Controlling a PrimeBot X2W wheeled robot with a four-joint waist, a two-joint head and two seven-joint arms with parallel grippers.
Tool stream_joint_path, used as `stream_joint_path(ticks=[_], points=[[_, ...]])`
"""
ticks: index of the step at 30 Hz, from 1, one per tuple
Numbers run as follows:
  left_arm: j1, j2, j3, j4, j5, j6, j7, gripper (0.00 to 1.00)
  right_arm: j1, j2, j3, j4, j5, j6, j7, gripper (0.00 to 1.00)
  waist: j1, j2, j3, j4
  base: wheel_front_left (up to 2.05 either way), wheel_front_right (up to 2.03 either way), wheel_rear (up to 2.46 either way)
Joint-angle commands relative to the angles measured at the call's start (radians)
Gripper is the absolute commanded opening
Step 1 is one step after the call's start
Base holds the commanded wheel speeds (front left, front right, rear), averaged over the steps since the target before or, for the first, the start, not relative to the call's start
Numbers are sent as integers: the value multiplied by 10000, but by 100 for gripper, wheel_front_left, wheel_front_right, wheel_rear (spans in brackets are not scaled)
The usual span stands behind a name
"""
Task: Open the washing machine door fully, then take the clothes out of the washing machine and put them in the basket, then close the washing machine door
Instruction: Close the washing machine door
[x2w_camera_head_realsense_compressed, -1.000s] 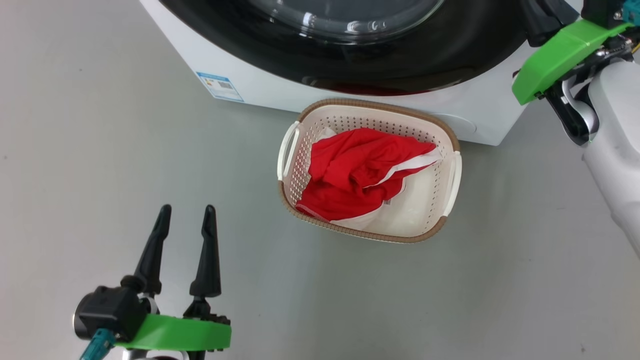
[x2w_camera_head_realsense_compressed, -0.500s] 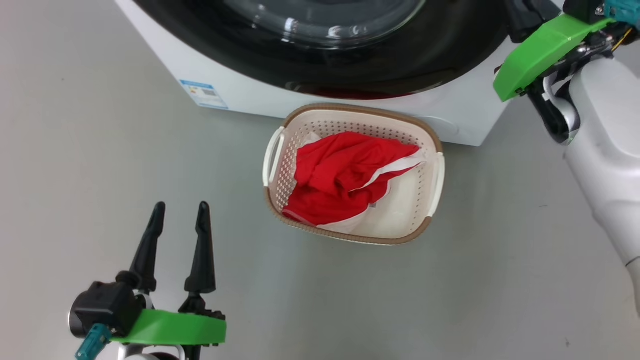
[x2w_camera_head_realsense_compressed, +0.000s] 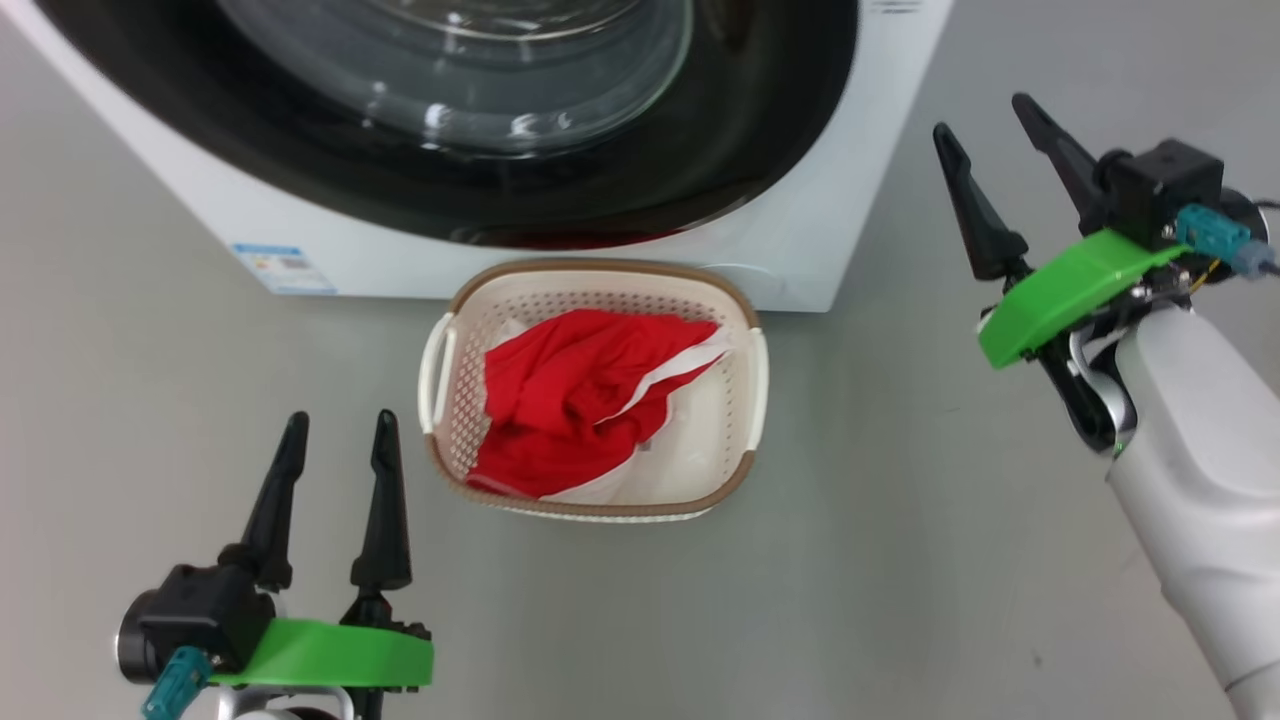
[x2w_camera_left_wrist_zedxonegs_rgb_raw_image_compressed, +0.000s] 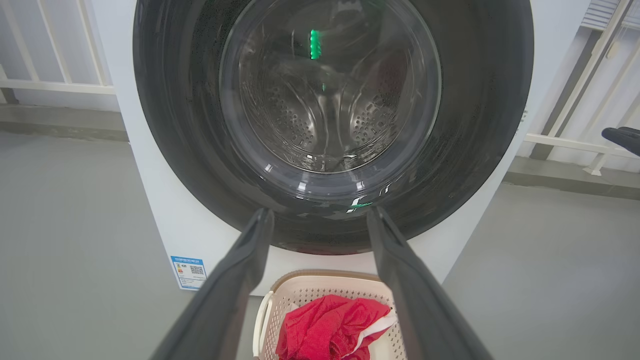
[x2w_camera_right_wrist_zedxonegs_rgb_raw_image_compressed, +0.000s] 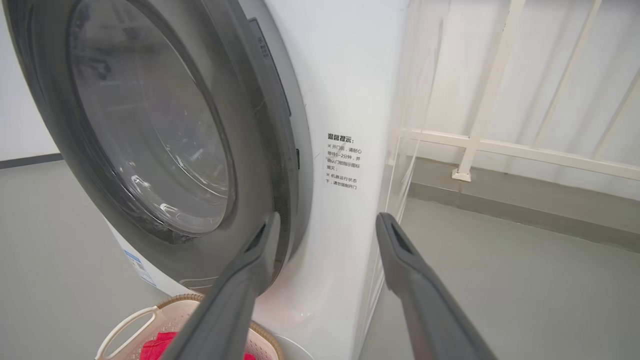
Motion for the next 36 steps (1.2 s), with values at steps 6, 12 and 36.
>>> stream_joint_path(ticks=[6, 12, 36], points=[[111, 120, 585, -250, 87, -41, -118, 100, 1339, 266, -637, -1278, -831, -36, -63, 100, 0, 0, -773, -1105, 0, 0, 0], [285, 120, 840, -113, 229, -288, -118, 100, 2415, 373, -1316, -2088, -1184, -36, -63, 100, 0, 0, -1317, -1571, 0, 0, 0], [1454, 123, 1345, -478, 469, -914, -118, 100, 5872, 1254, -2852, -4593, -1998, -36, -63, 100, 0, 0, -2750, -2315, 0, 0, 0]])
